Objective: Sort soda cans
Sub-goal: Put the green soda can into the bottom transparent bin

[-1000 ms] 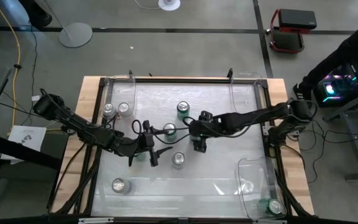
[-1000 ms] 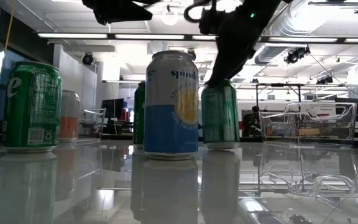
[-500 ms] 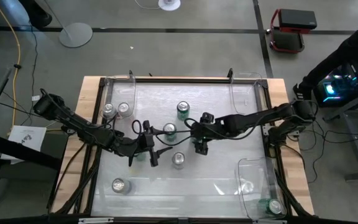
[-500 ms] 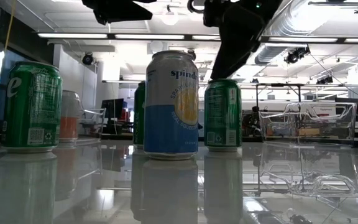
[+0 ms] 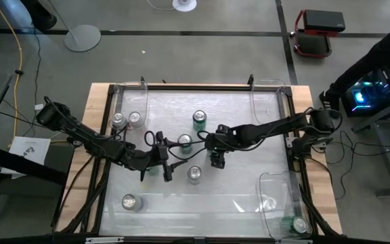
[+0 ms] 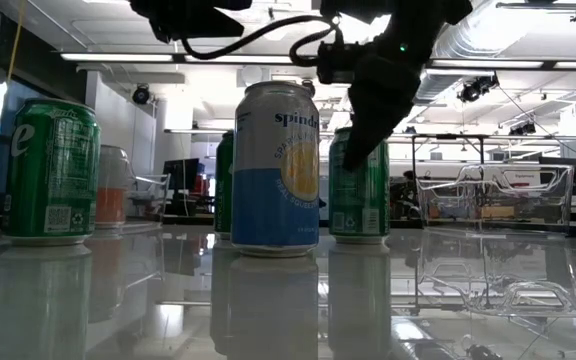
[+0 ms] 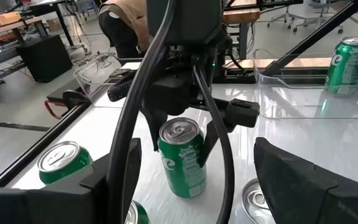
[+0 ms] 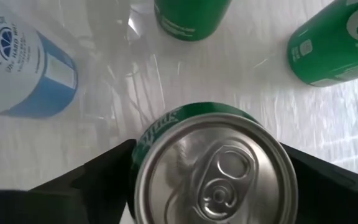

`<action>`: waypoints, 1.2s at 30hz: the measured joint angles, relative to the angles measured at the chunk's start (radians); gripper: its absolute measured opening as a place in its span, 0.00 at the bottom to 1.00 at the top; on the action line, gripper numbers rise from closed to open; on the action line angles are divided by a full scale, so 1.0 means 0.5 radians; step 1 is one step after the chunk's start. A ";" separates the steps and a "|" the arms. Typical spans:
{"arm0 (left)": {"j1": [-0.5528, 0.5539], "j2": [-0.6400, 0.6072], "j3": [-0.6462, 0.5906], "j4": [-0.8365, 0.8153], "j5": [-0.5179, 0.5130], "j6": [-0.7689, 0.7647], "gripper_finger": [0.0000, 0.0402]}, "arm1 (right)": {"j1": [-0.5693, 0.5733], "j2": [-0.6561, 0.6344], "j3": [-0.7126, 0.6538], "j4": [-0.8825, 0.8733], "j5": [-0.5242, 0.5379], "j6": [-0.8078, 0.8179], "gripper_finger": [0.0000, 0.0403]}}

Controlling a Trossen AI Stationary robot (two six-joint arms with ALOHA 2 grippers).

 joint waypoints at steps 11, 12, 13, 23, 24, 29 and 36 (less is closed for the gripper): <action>0.000 -0.001 0.000 -0.002 0.005 -0.005 0.71 | 0.229 -0.183 0.442 -0.806 -0.074 0.119 0.71; 0.000 -0.001 0.000 -0.014 0.005 -0.004 0.71 | 0.291 -0.220 0.499 -0.924 -0.101 0.156 0.71; 0.000 -0.001 0.000 -0.023 0.005 -0.005 0.71 | 0.359 -0.266 0.548 -1.008 -0.154 0.205 0.71; 0.000 -0.001 0.000 -0.030 0.005 -0.004 0.71 | 1.429 -0.788 0.515 -1.135 0.083 1.837 0.71; 0.000 -0.001 0.000 -0.028 0.005 -0.004 0.71 | 1.554 -0.795 0.490 -1.150 0.158 2.026 0.71; 0.000 -0.001 0.000 -0.023 0.004 -0.004 0.71 | 2.006 -0.736 0.317 -1.162 0.251 2.755 0.71; 0.002 0.001 0.000 0.023 0.002 -0.003 0.71 | 2.239 -0.590 0.154 -1.017 0.279 3.140 0.71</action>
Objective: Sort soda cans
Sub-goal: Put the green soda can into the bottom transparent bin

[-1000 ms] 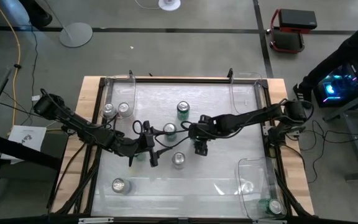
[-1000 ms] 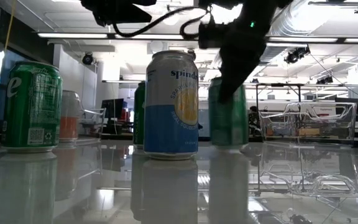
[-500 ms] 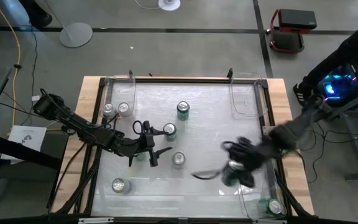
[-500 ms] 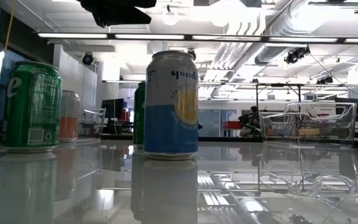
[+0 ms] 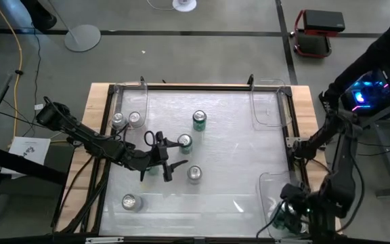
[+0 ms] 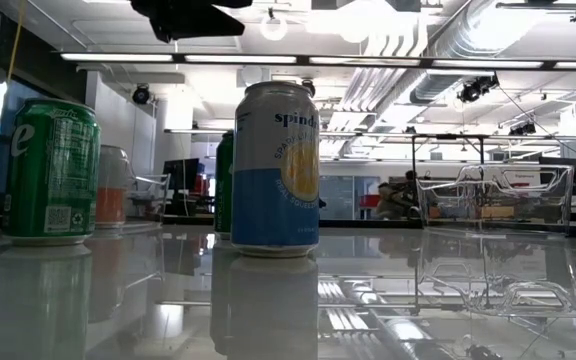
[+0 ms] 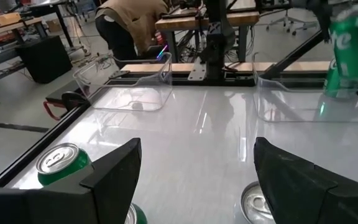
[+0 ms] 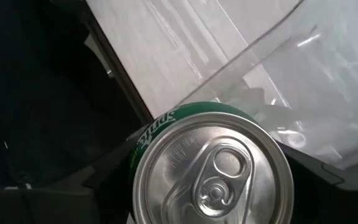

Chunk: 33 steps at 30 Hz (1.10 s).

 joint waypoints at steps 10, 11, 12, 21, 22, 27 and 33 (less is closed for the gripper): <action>0.002 0.000 0.000 0.072 -0.002 0.005 0.71 | 0.008 0.170 -0.088 0.204 -0.186 -0.066 0.71; 0.002 0.000 0.000 0.073 -0.003 0.005 0.71 | 0.008 0.186 -0.088 0.210 -0.203 -0.094 0.71; 0.002 0.000 0.000 0.073 -0.004 0.005 0.71 | 0.008 0.201 -0.088 0.224 -0.210 -0.111 0.71; 0.016 0.000 0.000 0.072 -0.014 0.005 0.71 | 0.008 0.292 -0.088 0.302 -0.204 -0.275 0.71; 0.016 0.000 0.000 0.072 -0.015 0.005 0.71 | 0.008 0.292 -0.088 0.302 -0.205 -0.274 0.71; 0.016 0.000 0.000 0.072 -0.018 0.018 0.71 | 0.008 0.292 -0.088 0.309 -0.220 -0.324 0.71; 0.016 0.000 0.000 0.072 -0.018 0.019 0.71 | 0.004 0.292 -0.088 0.324 -0.235 -0.378 0.73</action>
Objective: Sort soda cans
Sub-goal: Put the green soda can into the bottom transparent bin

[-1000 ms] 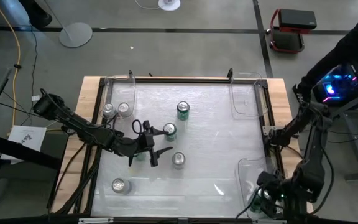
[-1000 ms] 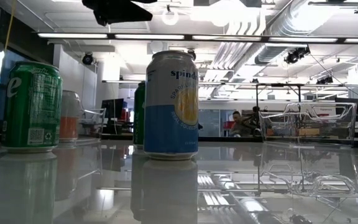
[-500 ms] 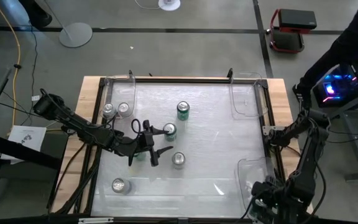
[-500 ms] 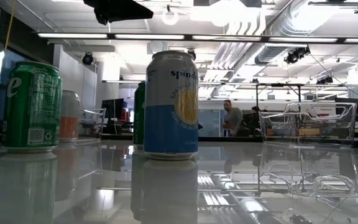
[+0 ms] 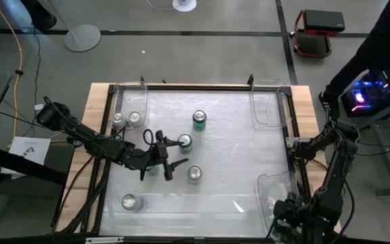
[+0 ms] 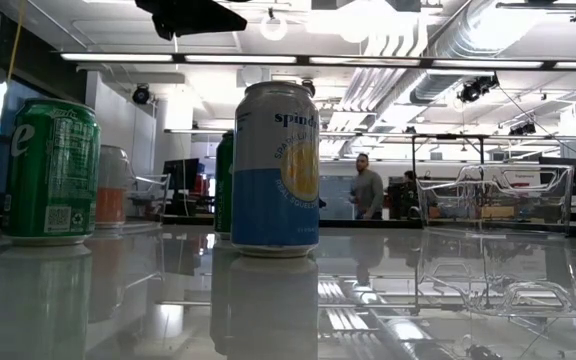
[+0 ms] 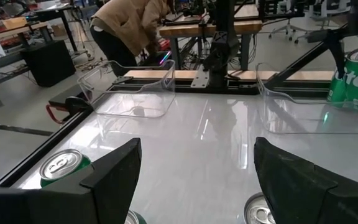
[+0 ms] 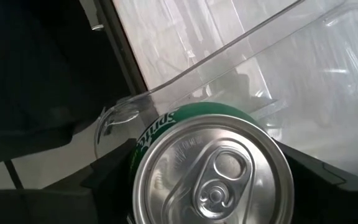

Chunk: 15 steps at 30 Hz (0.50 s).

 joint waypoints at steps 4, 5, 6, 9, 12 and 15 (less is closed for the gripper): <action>0.000 0.000 0.000 -0.002 0.000 0.001 0.71 | 0.000 0.000 0.000 0.000 -0.017 -0.001 0.74; 0.000 0.000 0.000 -0.002 0.000 0.001 0.71 | 0.000 0.000 0.000 -0.001 -0.021 -0.004 0.74; 0.000 0.000 0.000 -0.003 0.000 0.001 0.71 | 0.000 0.000 0.000 0.001 -0.022 -0.024 0.74; 0.000 0.000 0.000 -0.011 0.000 0.001 0.71 | 0.000 0.000 0.000 0.012 -0.022 -0.081 0.74; 0.000 0.000 0.000 -0.013 0.000 0.001 0.71 | 0.000 0.000 0.000 0.015 -0.022 -0.130 0.74; 0.000 0.000 0.000 -0.014 0.001 0.001 0.71 | 0.000 0.005 0.000 0.018 -0.023 -0.165 0.74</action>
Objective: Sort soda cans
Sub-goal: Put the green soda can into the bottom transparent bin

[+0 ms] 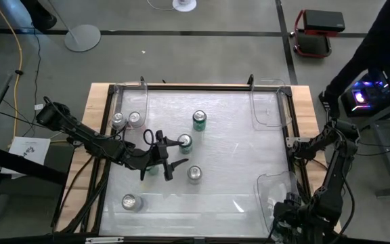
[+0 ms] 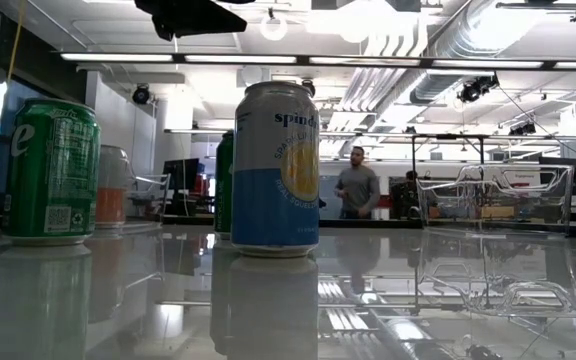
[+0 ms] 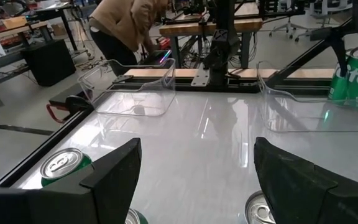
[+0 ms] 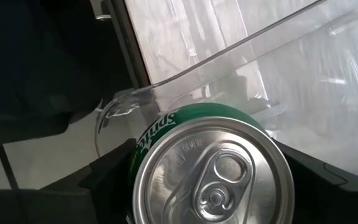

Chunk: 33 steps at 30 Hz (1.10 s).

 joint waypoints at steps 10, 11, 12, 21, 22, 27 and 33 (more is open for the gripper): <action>0.000 0.000 0.000 -0.004 0.000 0.001 0.71 | -0.001 0.145 0.001 0.037 -0.071 -0.144 0.75; 0.000 0.000 0.000 -0.004 0.000 0.001 0.71 | -0.001 0.150 0.001 0.040 -0.078 -0.144 0.75; 0.000 0.000 0.000 -0.004 0.000 0.001 0.71 | -0.001 0.153 0.001 0.044 -0.088 -0.138 0.75; 0.000 0.000 0.000 -0.004 0.000 0.001 0.71 | -0.001 0.158 0.001 0.027 -0.122 0.023 0.75; 0.000 0.000 0.000 -0.004 0.000 0.001 0.71 | -0.001 0.158 0.001 0.019 -0.125 0.057 0.75; 0.000 0.000 0.000 -0.004 0.000 0.001 0.71 | -0.001 0.158 0.002 0.004 -0.179 0.170 0.78; 0.000 0.000 0.000 -0.002 0.000 0.021 0.71 | -0.046 0.158 0.004 -0.007 -0.360 0.202 0.86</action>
